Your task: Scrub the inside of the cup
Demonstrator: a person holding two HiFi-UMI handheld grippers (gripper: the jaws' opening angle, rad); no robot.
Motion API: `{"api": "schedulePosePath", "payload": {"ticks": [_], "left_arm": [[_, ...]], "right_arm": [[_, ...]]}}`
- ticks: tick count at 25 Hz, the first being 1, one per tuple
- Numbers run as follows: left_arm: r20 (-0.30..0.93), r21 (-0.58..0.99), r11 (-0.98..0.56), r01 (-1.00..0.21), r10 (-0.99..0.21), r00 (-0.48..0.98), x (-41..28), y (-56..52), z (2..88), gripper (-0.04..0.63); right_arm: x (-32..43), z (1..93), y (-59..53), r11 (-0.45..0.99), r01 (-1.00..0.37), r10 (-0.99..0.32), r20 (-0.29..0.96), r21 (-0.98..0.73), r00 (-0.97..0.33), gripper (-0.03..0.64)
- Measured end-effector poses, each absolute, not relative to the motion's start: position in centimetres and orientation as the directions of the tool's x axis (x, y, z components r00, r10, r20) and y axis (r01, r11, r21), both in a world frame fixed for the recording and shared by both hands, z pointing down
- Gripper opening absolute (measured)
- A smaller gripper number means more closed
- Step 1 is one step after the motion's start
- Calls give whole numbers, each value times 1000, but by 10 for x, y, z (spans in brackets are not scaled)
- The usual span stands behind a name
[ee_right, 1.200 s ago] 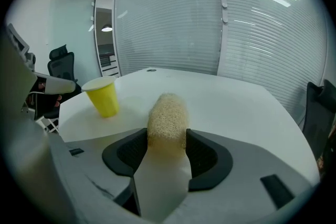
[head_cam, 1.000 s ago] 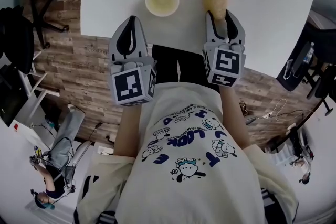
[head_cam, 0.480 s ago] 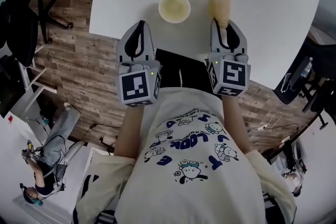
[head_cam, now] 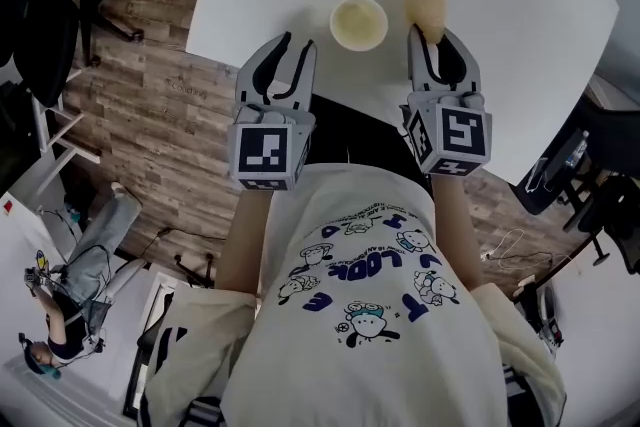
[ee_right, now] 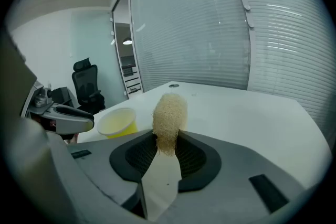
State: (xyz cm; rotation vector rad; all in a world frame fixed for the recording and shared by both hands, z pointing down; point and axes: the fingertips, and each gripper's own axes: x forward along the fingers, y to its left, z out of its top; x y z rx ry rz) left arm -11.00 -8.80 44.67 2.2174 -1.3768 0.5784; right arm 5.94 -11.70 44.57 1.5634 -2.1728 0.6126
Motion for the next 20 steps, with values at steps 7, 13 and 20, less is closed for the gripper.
{"api": "schedulePosePath", "payload": {"ticks": [7,13,20], "left_arm": [[584,98,-570,-816,-631,511,-94,-88,454,212],[580,138,-637,-759,-569,583,-83,-86,463,247],[575,149,-688,-711,-524,628,-71,-86,466,275]], "right_arm": [[52,453,-131,334,-936,-753,566,-112,-336,117],[41,459,-135,377,-920,-731,577,-104,-365,117],[33,464,-136,375,-918,-721,583,-128,-376,117]]}}
